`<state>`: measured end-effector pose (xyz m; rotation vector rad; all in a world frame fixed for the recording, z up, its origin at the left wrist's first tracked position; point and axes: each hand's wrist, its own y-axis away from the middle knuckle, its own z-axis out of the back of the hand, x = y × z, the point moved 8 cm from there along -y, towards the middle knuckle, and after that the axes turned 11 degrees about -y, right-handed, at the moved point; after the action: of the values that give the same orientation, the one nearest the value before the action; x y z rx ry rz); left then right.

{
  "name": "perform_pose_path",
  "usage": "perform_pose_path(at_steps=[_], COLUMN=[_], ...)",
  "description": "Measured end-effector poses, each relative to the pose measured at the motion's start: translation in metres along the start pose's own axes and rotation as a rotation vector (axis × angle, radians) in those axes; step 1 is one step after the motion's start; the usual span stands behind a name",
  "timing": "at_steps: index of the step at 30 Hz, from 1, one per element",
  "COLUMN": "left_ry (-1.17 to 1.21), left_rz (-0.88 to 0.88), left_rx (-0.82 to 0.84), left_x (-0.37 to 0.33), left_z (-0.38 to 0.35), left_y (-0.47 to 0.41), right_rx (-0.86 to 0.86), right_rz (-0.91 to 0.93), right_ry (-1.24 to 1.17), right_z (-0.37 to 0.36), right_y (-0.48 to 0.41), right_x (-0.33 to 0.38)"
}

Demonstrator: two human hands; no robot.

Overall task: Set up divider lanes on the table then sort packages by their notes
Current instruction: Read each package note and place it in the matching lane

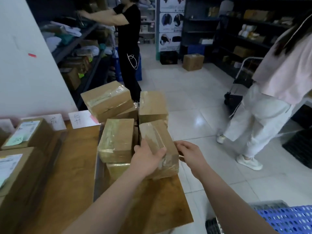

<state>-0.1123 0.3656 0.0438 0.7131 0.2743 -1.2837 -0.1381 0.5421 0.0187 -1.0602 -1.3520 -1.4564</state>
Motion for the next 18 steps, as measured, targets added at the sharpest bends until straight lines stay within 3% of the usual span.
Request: perform_pose_path(at_steps=[8, 12, 16, 18], left_ry=[0.211, 0.238, 0.256, 0.375], left_rz=[0.108, 0.163, 0.191, 0.164], left_rx=[-0.037, -0.048, -0.029, -0.018], left_x=[0.003, 0.007, 0.013, 0.018], left_z=[-0.035, -0.05, -0.063, -0.07], left_y=[0.054, 0.068, 0.076, 0.079], right_rx=[0.176, 0.222, 0.143, 0.072], right_rz=[-0.156, -0.144, -0.152, -0.148], right_ry=[-0.112, -0.144, -0.133, -0.136], right_z=[0.02, 0.026, 0.041, 0.053], right_y=[0.03, 0.047, 0.057, 0.058], right_x=[-0.033, -0.04, -0.048, -0.052])
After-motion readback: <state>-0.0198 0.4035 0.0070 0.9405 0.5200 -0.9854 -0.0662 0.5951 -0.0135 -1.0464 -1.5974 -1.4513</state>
